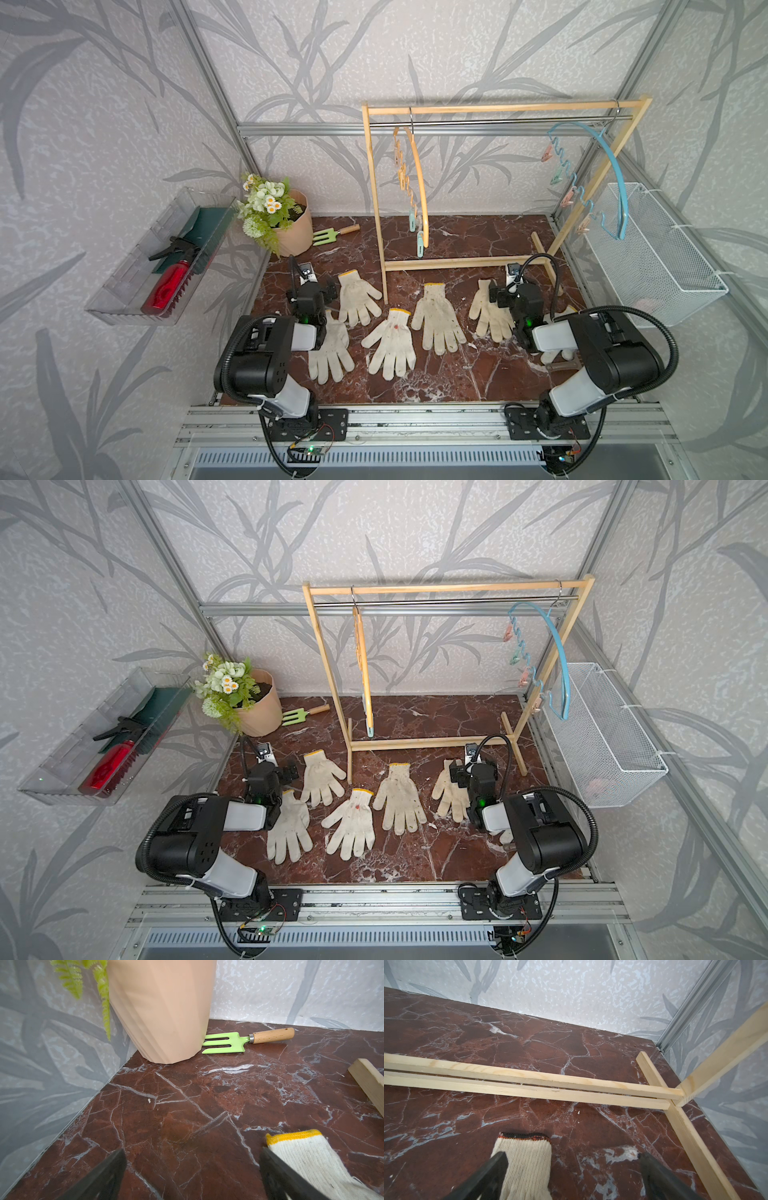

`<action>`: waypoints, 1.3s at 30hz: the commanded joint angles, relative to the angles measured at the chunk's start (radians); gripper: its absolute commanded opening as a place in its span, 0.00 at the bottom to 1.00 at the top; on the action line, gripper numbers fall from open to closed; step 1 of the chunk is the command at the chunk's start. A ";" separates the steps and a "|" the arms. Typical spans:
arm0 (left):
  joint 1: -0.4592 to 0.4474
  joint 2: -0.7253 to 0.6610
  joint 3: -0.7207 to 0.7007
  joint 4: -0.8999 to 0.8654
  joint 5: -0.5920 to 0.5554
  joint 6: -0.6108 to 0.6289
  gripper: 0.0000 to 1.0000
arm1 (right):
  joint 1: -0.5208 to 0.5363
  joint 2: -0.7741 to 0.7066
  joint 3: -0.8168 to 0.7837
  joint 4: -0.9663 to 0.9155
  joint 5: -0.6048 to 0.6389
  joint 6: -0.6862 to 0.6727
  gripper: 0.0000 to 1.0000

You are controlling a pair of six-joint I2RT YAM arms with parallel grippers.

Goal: Clip the gloves onto a hanger to dry
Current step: Adjust the hanger on the clothesline.

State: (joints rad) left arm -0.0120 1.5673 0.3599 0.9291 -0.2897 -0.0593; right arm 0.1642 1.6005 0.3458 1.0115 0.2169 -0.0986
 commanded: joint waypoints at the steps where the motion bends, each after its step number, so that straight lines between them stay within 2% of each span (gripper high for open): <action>1: -0.002 0.002 0.013 0.028 0.001 0.012 0.99 | -0.003 -0.002 0.013 0.018 0.001 0.009 0.99; 6: -0.002 -0.004 0.007 0.039 0.004 0.013 0.99 | -0.003 -0.005 0.007 0.024 0.006 0.010 0.99; 9: -0.005 -0.064 0.010 -0.021 -0.004 0.018 0.99 | -0.001 -0.009 -0.035 0.109 0.024 0.013 0.99; 12: -0.009 -0.186 0.088 -0.294 -0.063 -0.025 0.99 | 0.010 -0.043 -0.085 0.176 0.051 0.008 0.99; 15: -0.008 -0.276 0.217 -0.616 -0.115 -0.146 0.99 | 0.035 -0.100 -0.102 0.164 0.095 -0.013 0.99; 18: -0.005 -0.333 0.359 -0.933 -0.103 -0.291 0.99 | 0.060 -0.178 -0.088 0.078 0.123 -0.038 0.99; 21: -0.001 -0.379 0.438 -1.084 -0.020 -0.362 0.99 | 0.077 -0.297 -0.038 -0.098 0.172 -0.027 0.99; 24: 0.006 -0.424 0.475 -1.146 0.083 -0.385 0.99 | 0.073 -0.432 0.062 -0.409 0.251 0.185 0.99; 28: 0.008 -0.473 0.527 -1.221 0.175 -0.412 0.99 | 0.066 -0.525 0.199 -0.701 0.166 0.335 0.99; 31: 0.007 -0.486 0.558 -1.278 0.218 -0.437 0.98 | 0.067 -0.570 0.251 -0.783 -0.006 0.346 0.99; 34: 0.006 -0.500 0.560 -1.310 0.266 -0.463 0.98 | 0.067 -0.582 0.314 -0.885 -0.086 0.408 0.99; 36: 0.006 -0.507 0.541 -1.299 0.334 -0.441 0.97 | 0.069 -0.566 0.372 -0.971 -0.172 0.409 0.99; 39: 0.001 -0.519 0.511 -1.289 0.430 -0.483 0.95 | 0.086 -0.548 0.434 -1.062 -0.231 0.432 0.99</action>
State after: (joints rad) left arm -0.0109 1.0679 0.8913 -0.3279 0.0242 -0.4911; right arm 0.2375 1.0466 0.7235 0.1150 0.1047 0.2836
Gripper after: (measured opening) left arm 0.956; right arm 0.992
